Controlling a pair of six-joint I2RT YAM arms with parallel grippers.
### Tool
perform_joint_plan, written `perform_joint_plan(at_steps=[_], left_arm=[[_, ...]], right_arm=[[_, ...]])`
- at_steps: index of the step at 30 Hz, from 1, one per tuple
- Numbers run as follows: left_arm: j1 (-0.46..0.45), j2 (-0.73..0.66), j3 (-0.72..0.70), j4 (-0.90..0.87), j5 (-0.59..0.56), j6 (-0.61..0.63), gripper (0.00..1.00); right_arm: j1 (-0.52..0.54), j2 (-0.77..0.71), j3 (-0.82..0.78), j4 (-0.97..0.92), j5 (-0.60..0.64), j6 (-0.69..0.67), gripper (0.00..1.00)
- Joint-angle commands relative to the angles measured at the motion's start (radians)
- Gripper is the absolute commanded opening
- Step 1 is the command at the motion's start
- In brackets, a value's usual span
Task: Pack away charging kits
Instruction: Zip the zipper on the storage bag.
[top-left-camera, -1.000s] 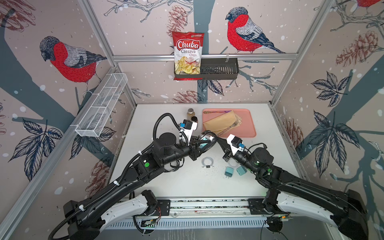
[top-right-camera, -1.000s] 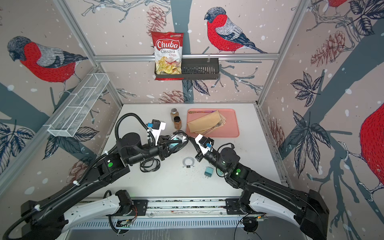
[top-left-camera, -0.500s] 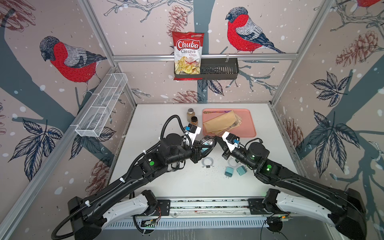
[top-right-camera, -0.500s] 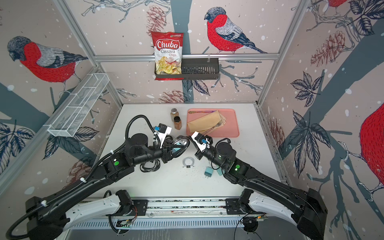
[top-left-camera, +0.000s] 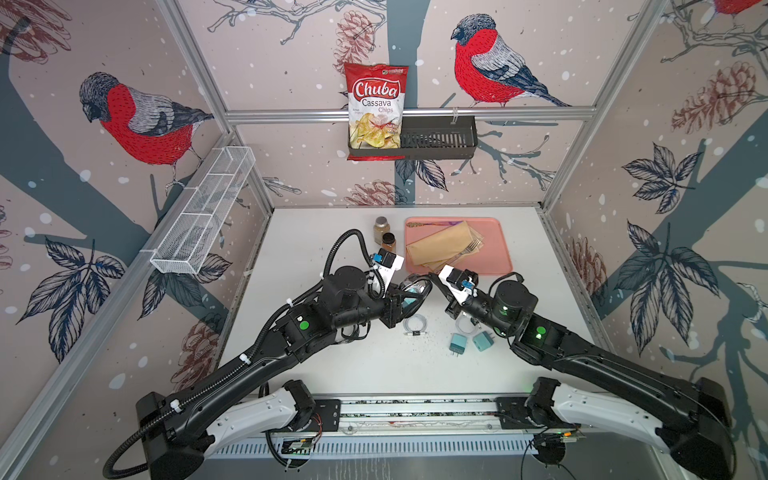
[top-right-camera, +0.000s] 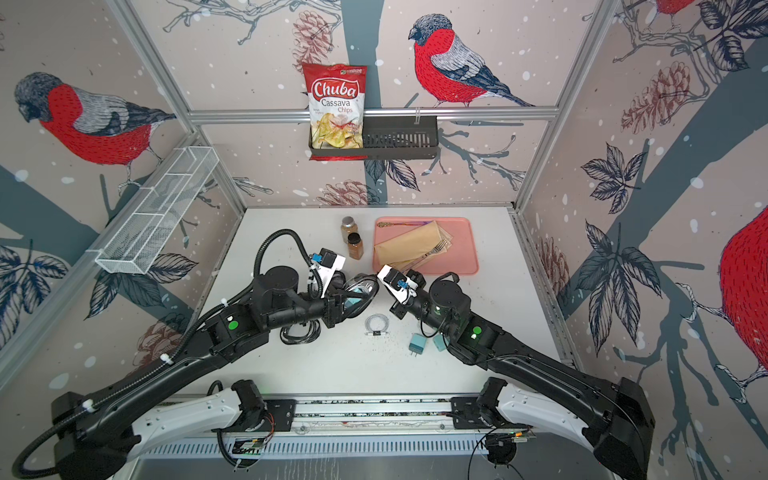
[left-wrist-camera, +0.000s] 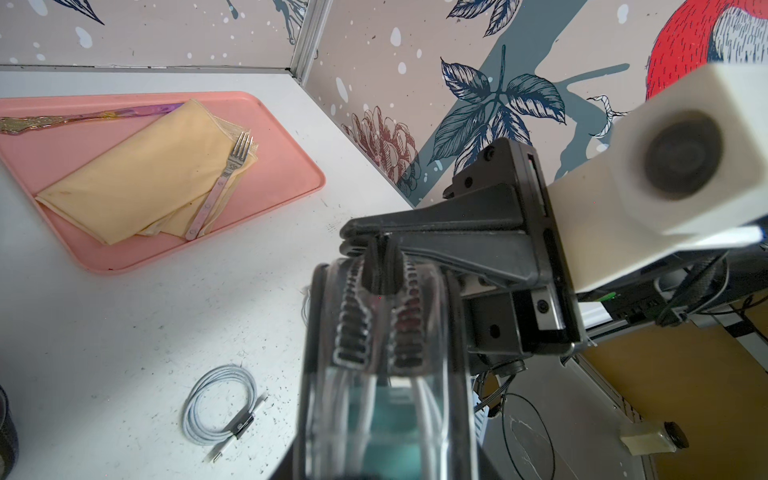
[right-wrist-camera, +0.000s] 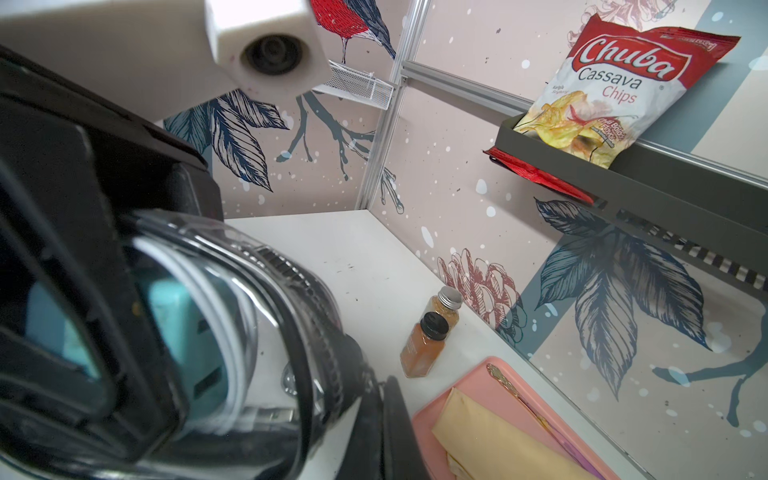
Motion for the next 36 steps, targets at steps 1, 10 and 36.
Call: perform_joint_plan(at_steps=[1,10,36], left_arm=[[0.001,-0.004,-0.004,-0.131,0.063,-0.009,0.09],[0.0,-0.09,-0.128,0.266,0.028,-0.087,0.43],[0.0,-0.007,-0.231,0.844,-0.084,-0.079,0.65]], right_arm=[[0.009,-0.02,0.018,0.175,0.034,0.112,0.0],[0.067,-0.019,-0.019,0.279,0.135,0.297,0.0],[0.152,-0.04,-0.128,0.45,0.312,0.654,0.0]])
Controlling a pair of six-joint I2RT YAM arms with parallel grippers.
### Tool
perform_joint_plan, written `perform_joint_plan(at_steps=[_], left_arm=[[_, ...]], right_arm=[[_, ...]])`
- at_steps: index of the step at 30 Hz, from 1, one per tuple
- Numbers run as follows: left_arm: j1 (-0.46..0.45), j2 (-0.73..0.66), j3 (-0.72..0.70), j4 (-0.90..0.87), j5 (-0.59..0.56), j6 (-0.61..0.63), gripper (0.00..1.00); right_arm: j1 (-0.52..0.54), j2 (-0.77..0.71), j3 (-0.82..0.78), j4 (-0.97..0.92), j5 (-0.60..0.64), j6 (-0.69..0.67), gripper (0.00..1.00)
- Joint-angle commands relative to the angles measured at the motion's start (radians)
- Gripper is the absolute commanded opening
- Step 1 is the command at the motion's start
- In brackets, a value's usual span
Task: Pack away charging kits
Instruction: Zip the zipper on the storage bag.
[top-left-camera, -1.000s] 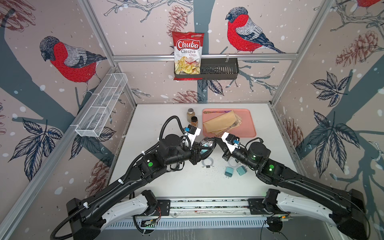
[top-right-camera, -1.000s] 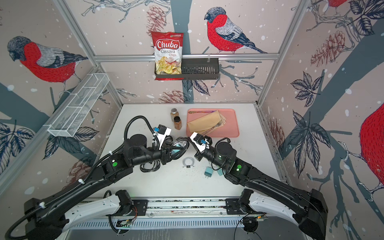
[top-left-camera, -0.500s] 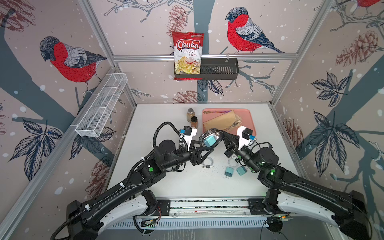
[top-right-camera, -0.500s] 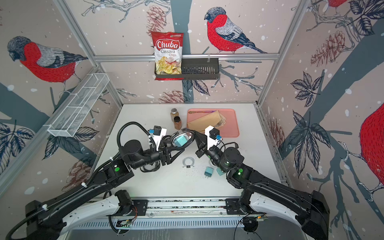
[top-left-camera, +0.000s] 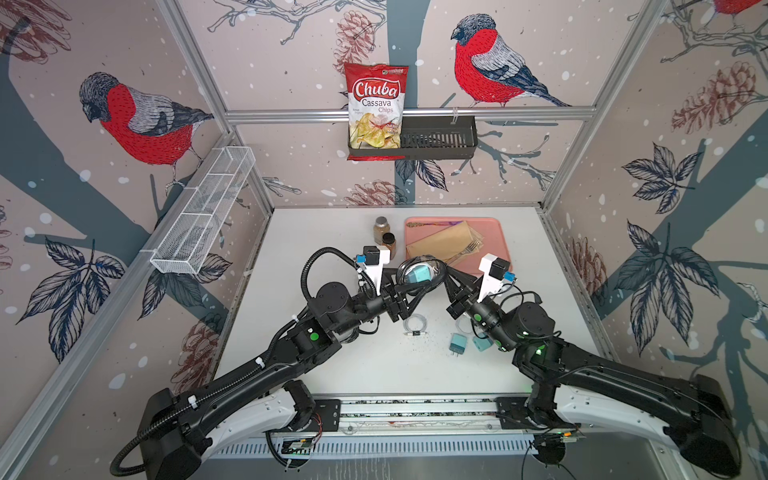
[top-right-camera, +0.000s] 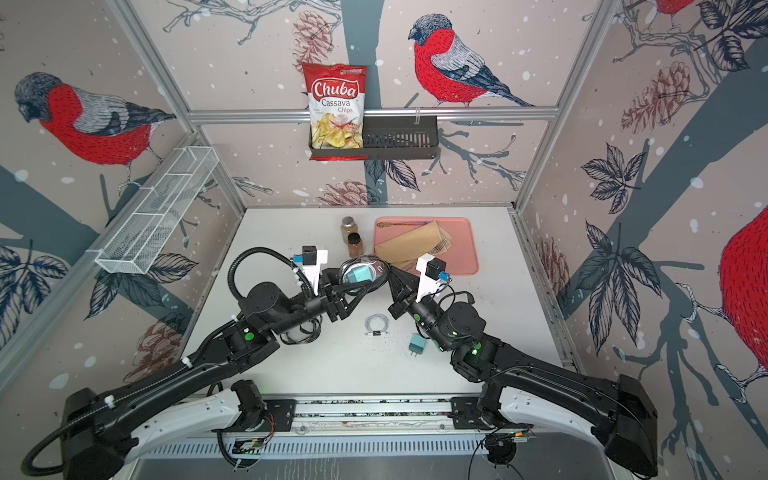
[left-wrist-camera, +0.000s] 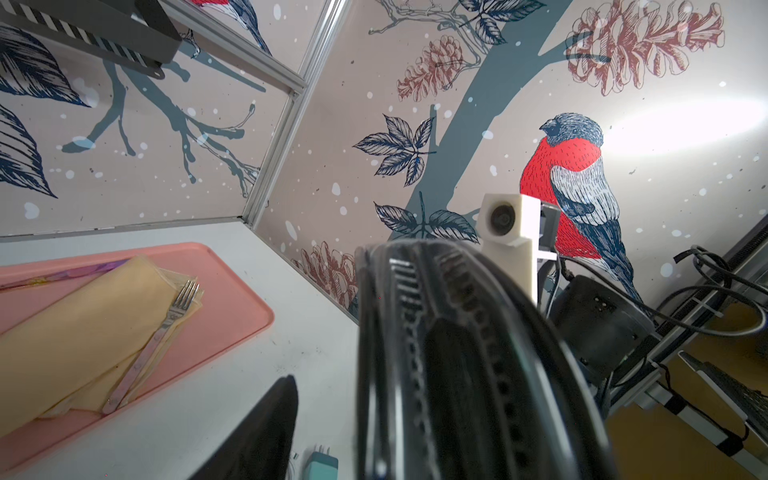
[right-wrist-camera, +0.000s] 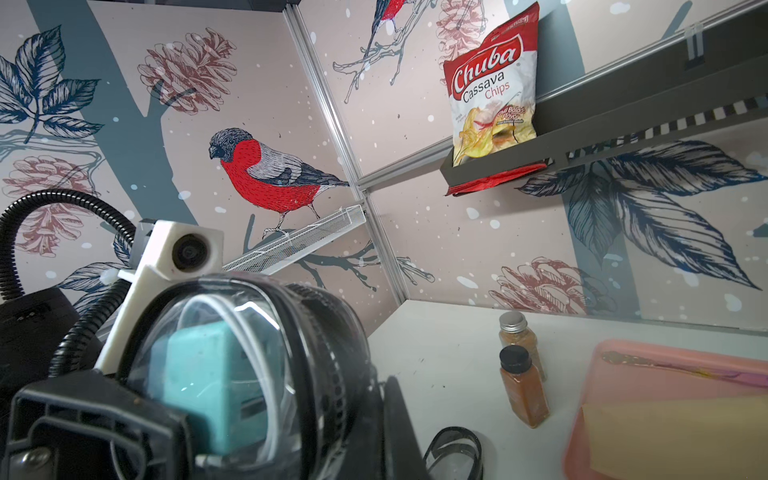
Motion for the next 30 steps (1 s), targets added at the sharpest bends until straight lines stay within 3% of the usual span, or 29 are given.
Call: perform_joint_plan(at_steps=[1,3,6,12,13,20,30], left_arm=[[0.001,0.015,0.005,0.131,-0.041,0.005,0.6],[0.001,0.021,0.011,0.129,-0.068,-0.008,0.48],[0.001,0.02,0.024,0.107,-0.098,-0.01,0.4],[0.001,0.01,0.037,0.045,-0.109,-0.008,0.03],[0.001,0.013,0.05,0.01,-0.101,-0.006,0.0],[0.001,0.013,0.093,-0.21,-0.038,0.015,0.0],[0.001,-0.057,0.099,-0.479,0.029,0.033,0.0]], right_arm=[[0.017,0.013,-0.003,0.09,0.029,0.037,0.0],[0.03,0.023,-0.002,0.102,0.035,0.036,0.0],[0.041,0.038,0.007,0.099,0.04,0.026,0.0],[0.036,0.035,0.007,0.071,0.077,-0.025,0.0],[0.027,0.024,0.006,0.06,0.078,-0.046,0.0],[-0.118,-0.047,0.009,-0.042,-0.007,-0.184,0.0],[-0.186,-0.075,-0.017,-0.086,-0.173,-0.442,0.0]])
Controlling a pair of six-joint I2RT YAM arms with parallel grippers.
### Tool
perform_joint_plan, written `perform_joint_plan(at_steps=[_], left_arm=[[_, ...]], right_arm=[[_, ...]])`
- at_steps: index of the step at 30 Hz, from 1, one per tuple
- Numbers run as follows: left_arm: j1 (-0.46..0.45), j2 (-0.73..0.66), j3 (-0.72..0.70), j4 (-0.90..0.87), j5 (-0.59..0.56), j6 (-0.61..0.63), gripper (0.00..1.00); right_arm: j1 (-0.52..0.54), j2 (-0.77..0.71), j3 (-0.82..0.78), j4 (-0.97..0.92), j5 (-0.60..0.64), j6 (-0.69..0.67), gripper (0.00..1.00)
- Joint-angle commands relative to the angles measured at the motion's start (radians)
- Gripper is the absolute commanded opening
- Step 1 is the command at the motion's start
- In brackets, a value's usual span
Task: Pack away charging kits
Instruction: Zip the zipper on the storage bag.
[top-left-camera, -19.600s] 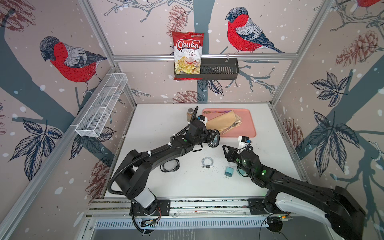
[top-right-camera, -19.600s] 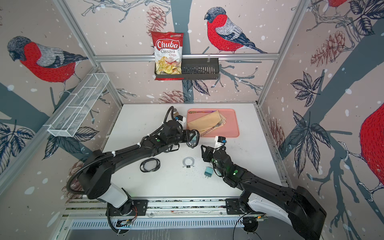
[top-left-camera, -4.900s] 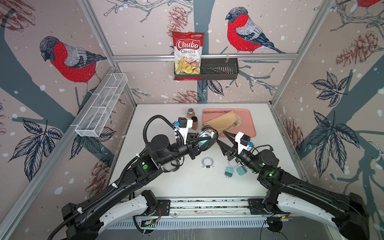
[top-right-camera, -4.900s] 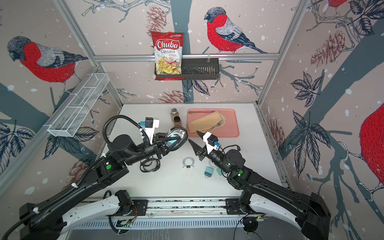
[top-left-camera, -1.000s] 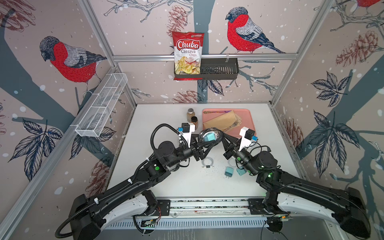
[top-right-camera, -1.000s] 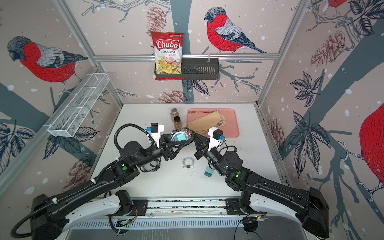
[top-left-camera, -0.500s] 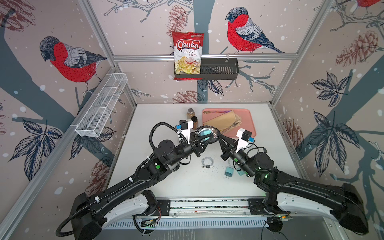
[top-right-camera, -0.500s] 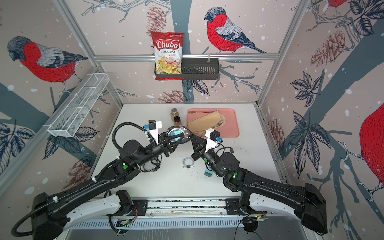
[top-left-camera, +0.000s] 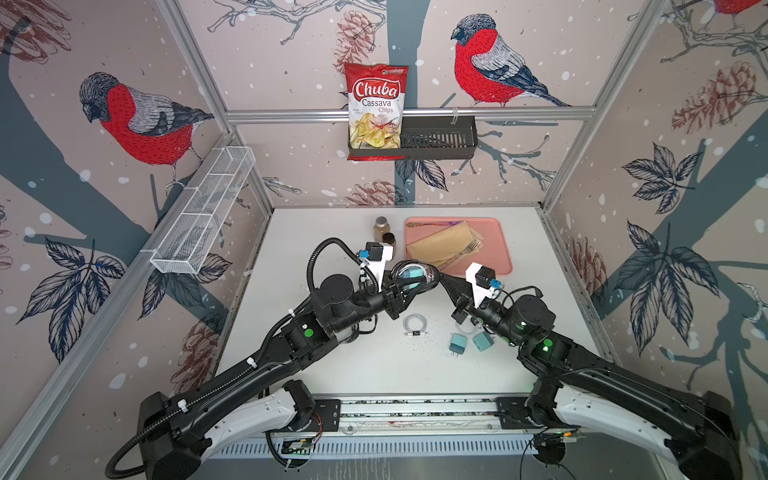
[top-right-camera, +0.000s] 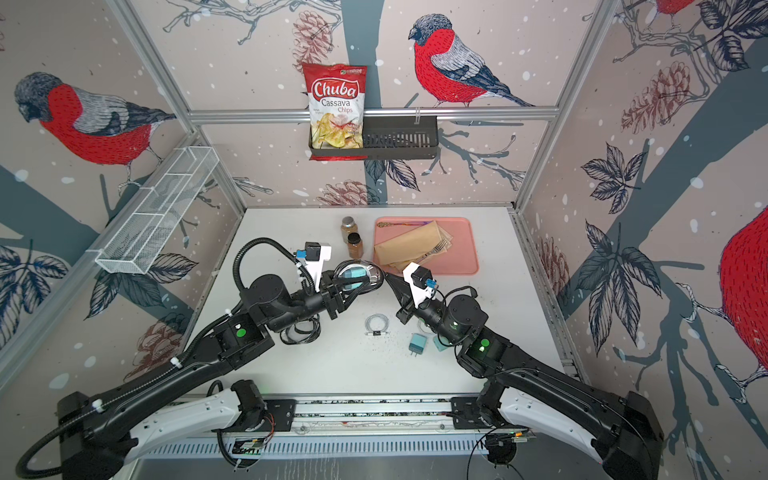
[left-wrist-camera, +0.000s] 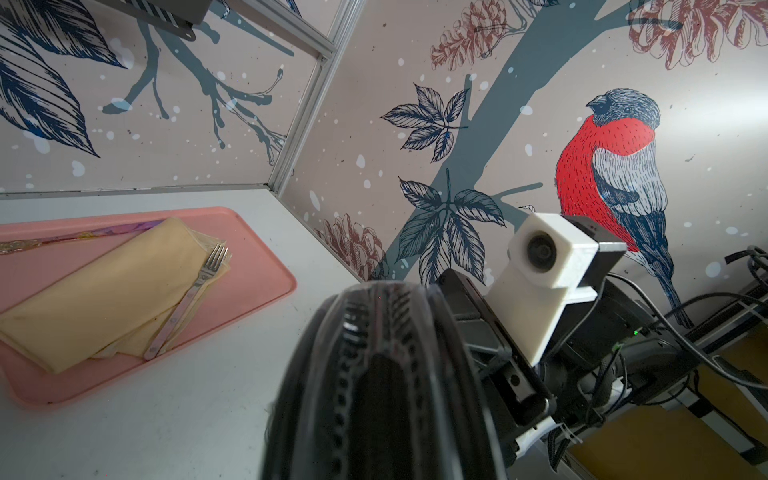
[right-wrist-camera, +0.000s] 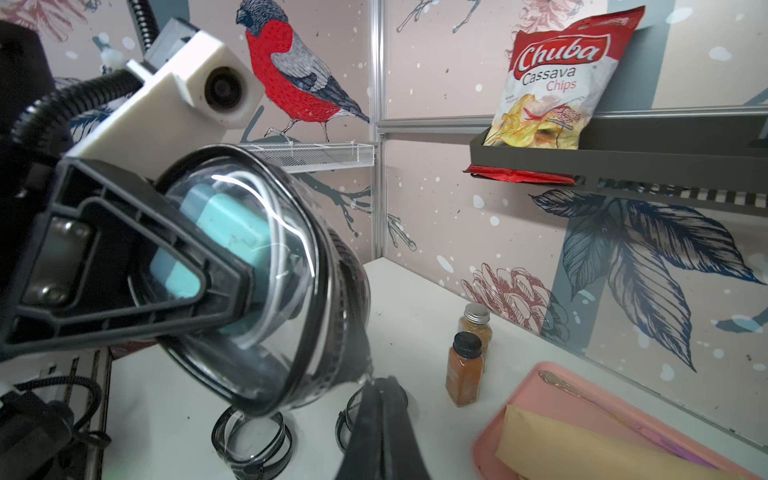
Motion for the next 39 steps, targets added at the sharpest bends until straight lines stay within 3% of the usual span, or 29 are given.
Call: perform_joint_plan(at_steps=[1,9,20,39], left_arm=[[0.002,-0.039,-0.002,-0.206,0.041,0.026,0.0],[0.002,-0.113,-0.007,-0.316,0.069,0.044,0.0],[0.002,-0.044,-0.002,-0.398,0.081,0.057,0.0],[0.002,-0.051,-0.045,-0.423,0.079,0.031,0.0]], right_arm=[[-0.033,-0.017,0.0,0.09,0.104,-0.092,0.0],[-0.053,0.007,0.034,0.035,0.003,-0.188,0.0],[-0.054,0.118,0.145,-0.038,0.02,-0.261,0.0],[-0.066,0.177,0.27,-0.124,-0.08,-0.476,0.0]])
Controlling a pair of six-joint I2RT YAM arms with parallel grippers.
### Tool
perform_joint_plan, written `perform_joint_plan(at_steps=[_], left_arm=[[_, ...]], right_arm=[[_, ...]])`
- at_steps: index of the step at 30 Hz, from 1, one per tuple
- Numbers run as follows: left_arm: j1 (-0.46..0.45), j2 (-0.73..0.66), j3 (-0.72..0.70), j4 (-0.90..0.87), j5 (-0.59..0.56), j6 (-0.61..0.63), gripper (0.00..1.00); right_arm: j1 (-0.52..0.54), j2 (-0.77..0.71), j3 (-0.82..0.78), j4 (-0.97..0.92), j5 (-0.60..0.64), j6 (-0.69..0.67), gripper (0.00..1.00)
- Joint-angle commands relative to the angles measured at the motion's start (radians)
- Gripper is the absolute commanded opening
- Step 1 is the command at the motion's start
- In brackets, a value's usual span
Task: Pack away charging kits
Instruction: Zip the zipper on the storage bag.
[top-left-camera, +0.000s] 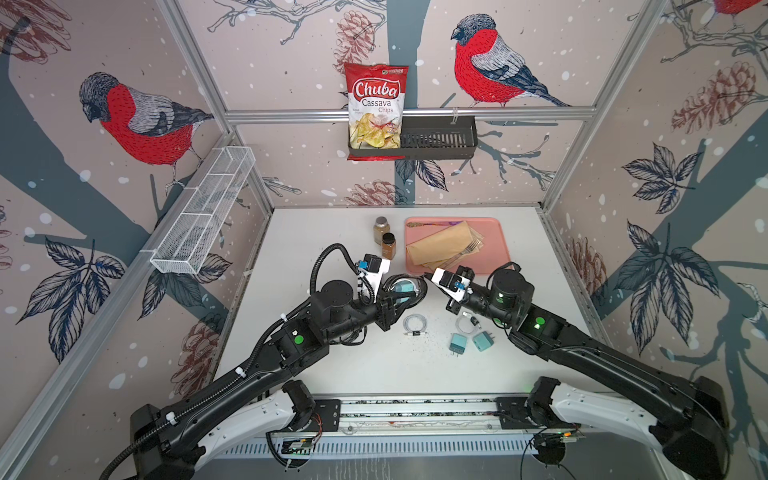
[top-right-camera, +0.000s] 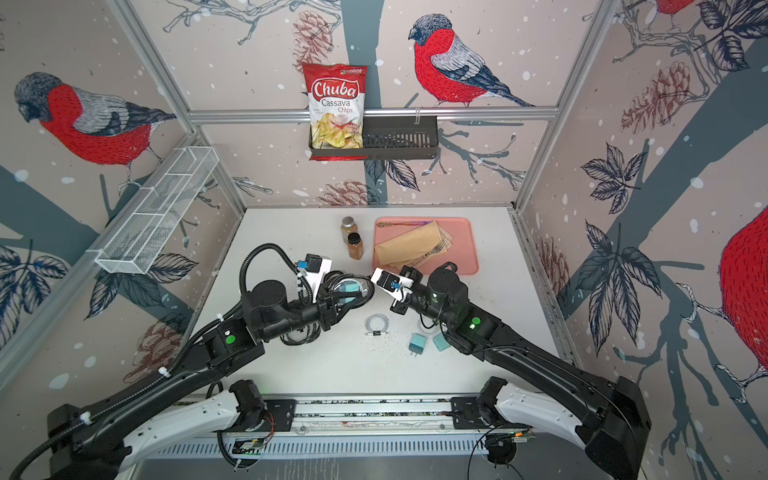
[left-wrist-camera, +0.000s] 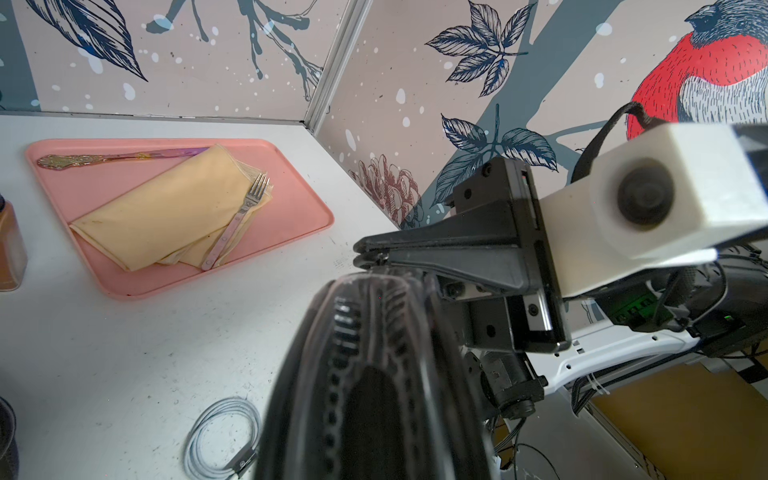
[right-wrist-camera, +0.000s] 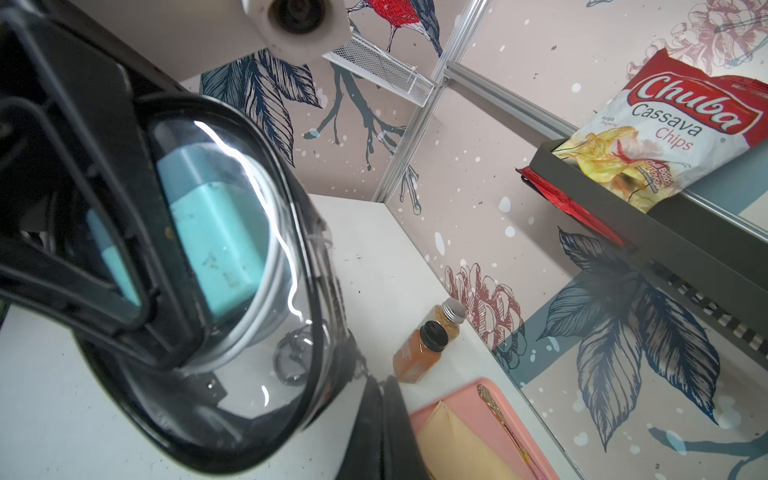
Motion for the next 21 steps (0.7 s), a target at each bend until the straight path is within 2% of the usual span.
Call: perform_joint_plan(at_steps=[1,4,9,14,16,17,20,21], left_arm=[[0.0,0.011,-0.012,-0.198,0.095,-0.002,0.0],[0.0,0.019,-0.01,-0.197,0.094,-0.003,0.0],[0.0,0.034,-0.009,-0.197,0.094,0.0,0.0],[0.0,0.054,-0.01,-0.183,0.092,-0.001,0.0],[0.001,0.06,-0.006,-0.189,0.059,-0.003,0.0],[0.0,0.057,-0.004,-0.196,0.015,-0.013,0.0],[0.007,0.02,0.004,-0.24,-0.234,-0.099,0.0],[0.016,-0.005,-0.005,-0.232,-0.303,-0.122,0.0]], right_arm=[[-0.01,0.011,0.057,0.145,0.059,-0.032,0.0],[-0.009,0.029,0.086,0.113,0.015,-0.061,0.01],[-0.008,0.054,0.119,0.104,0.014,-0.1,0.03],[-0.006,0.054,0.139,0.103,-0.024,-0.093,0.06],[-0.004,0.051,0.134,0.107,-0.03,-0.072,0.13],[-0.003,0.048,0.123,0.117,-0.02,-0.05,0.24],[-0.001,0.017,0.059,0.207,0.079,0.087,0.63],[-0.001,0.0,0.03,0.251,0.12,0.185,1.0]])
